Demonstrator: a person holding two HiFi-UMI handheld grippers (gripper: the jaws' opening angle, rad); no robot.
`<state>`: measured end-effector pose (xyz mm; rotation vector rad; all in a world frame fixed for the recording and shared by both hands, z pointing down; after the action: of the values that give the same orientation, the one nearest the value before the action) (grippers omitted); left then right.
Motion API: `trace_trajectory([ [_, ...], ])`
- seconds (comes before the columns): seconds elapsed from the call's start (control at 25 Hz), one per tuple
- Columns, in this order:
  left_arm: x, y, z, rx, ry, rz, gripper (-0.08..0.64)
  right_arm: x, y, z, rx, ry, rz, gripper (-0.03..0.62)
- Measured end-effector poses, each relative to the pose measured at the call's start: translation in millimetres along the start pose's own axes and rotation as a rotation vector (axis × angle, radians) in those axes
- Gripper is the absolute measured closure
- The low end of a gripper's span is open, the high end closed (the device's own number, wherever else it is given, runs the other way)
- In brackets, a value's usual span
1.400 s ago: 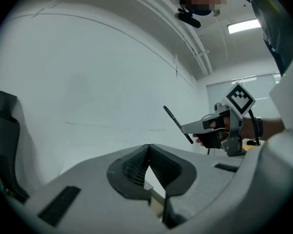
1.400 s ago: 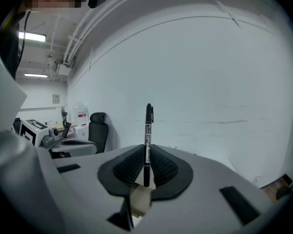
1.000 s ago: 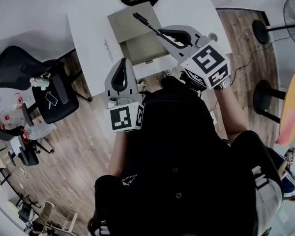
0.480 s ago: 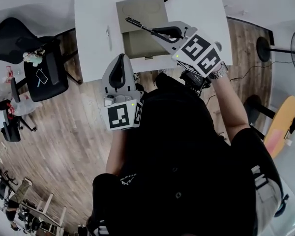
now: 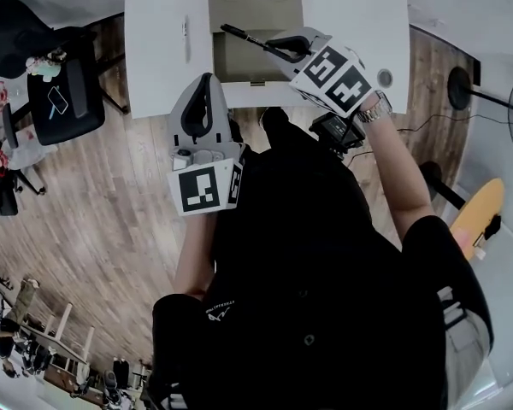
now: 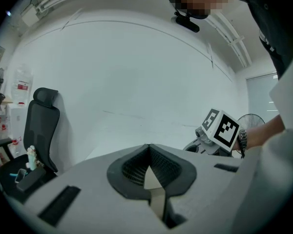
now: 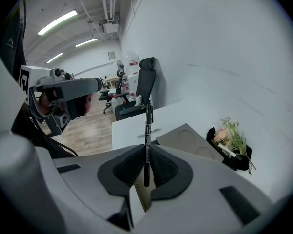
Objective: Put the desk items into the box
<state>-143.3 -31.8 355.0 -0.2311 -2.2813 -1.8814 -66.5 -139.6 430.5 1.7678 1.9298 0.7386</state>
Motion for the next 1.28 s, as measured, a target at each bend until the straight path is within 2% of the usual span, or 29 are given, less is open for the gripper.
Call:
trace_trajectory([
  [0.36, 12.3, 13.2, -30.6, 0.034, -0.014, -0.006, 0.552, 0.6, 46.4, -53.9, 0.129, -0.109, -0.059, 0.552],
  [0.72, 22.6, 22.5, -31.2, 0.042, -0.042, 0.016, 0.552, 2.9, 78.9, -103.9, 0.238, -0.144, -0.118, 0.552],
  [1.0, 29.1, 27.5, -25.0, 0.048, -0.07, 0.022, 0.552, 1.2, 113.4, -140.2, 0.342, -0.092, -0.074, 0.552],
  [1.28, 37.2, 31.5, -18.2, 0.056, -0.091, 0.029, 0.552, 4.3, 128.6, -158.6, 0.369, -0.071, -0.098, 0.552],
])
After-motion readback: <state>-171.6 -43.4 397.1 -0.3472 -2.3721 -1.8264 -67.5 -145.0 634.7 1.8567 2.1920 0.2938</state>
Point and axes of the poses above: the fingertips, and each gripper's own axes: z backward along the fingers, x to its left, y out of its underside, the point moved 3 cm from there along z, backward along the fingers, and after that the axes turned 10 degrees about y, right-handed, at the moved point
